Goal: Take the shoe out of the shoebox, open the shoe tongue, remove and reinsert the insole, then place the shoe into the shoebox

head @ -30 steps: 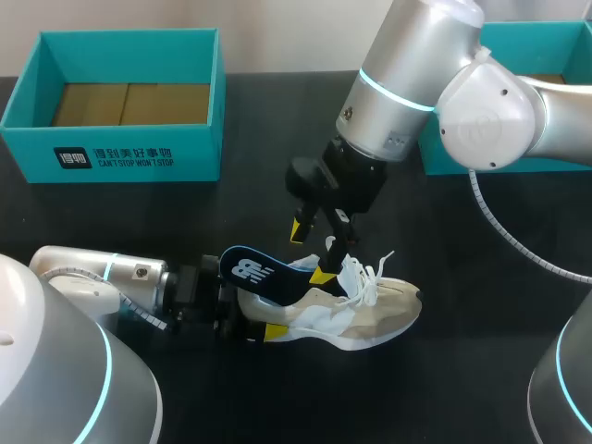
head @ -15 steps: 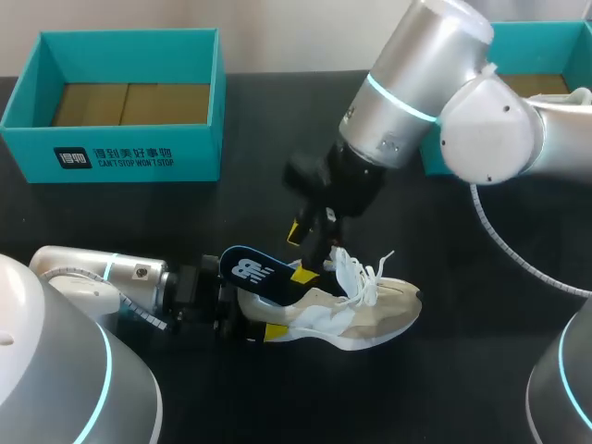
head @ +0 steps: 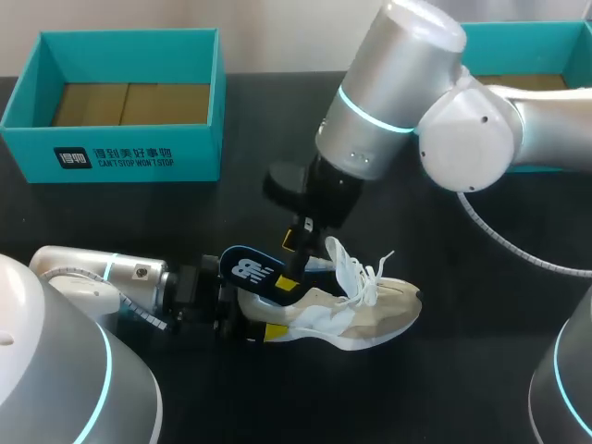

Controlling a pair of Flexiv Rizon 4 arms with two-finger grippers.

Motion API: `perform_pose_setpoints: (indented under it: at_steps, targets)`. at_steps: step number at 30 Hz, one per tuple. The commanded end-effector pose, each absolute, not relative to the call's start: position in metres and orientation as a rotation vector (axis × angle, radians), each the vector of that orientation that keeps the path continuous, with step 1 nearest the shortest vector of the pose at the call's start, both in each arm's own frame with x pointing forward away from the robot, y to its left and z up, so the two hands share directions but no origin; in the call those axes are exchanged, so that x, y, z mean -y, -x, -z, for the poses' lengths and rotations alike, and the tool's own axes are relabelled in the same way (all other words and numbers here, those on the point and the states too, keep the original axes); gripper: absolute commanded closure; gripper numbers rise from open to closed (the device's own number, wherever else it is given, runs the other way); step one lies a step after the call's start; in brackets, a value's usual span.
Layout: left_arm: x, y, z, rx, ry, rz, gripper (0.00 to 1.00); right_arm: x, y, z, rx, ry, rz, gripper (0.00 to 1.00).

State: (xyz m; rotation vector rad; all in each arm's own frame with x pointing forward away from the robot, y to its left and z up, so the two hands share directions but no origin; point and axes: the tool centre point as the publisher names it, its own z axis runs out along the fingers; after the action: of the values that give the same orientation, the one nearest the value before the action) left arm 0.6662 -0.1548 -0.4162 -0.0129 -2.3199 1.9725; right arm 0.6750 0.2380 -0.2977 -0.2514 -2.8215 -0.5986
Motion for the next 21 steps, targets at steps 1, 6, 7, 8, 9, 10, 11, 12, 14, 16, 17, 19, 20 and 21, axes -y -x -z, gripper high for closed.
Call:
perform_pose_setpoints:
  at_steps: [1,6,7,8,9,10,11,12,14,16,17,19,20,21]
  targets:
    - [0.154,-0.667,0.419,2.322,0.010,-1.974,1.00,-0.241,-0.675,0.307,2.821,0.263,0.614,0.00]
    - [0.154,-0.667,0.419,2.322,0.010,-1.974,1.00,-0.238,-0.678,0.315,2.799,0.253,0.646,0.19]
    - [0.154,-0.667,0.419,2.322,0.010,-1.974,1.00,-0.237,-0.678,0.316,2.794,0.256,0.645,0.21]
    - [0.154,-0.667,0.419,2.322,0.010,-1.974,1.00,-0.237,-0.678,0.318,2.789,0.259,0.647,0.24]
    - [0.154,-0.667,0.419,2.322,0.010,-1.974,1.00,-0.238,-0.678,0.319,2.781,0.263,0.647,0.24]
    - [0.154,-0.667,0.419,2.322,0.010,-1.974,1.00,-0.238,-0.678,0.320,2.779,0.269,0.641,0.24]
    - [0.154,-0.667,0.419,2.322,0.010,-1.974,1.00,-0.239,-0.678,0.321,2.779,0.270,0.641,0.25]
    - [0.154,-0.667,0.419,2.322,0.010,-1.974,1.00,-0.239,-0.677,0.322,2.777,0.270,0.641,0.24]
    - [0.154,-0.667,0.419,2.322,0.010,-1.974,1.00,-0.240,-0.677,0.322,2.769,0.271,0.642,0.25]
    - [0.154,-0.667,0.419,2.322,0.010,-1.974,1.00,-0.241,-0.678,0.324,2.762,0.272,0.642,0.31]
    - [0.154,-0.667,0.419,2.322,0.010,-1.974,1.00,-0.241,-0.678,0.325,2.753,0.270,0.642,0.35]
    - [0.154,-0.667,0.419,2.322,0.010,-1.974,1.00,-0.242,-0.679,0.328,2.739,0.267,0.646,0.41]
    - [0.154,-0.667,0.419,2.322,0.010,-1.974,1.00,-0.242,-0.679,0.328,2.736,0.267,0.646,0.42]
    - [0.154,-0.667,0.419,2.322,0.010,-1.974,1.00,-0.242,-0.678,0.329,2.726,0.262,0.654,0.44]
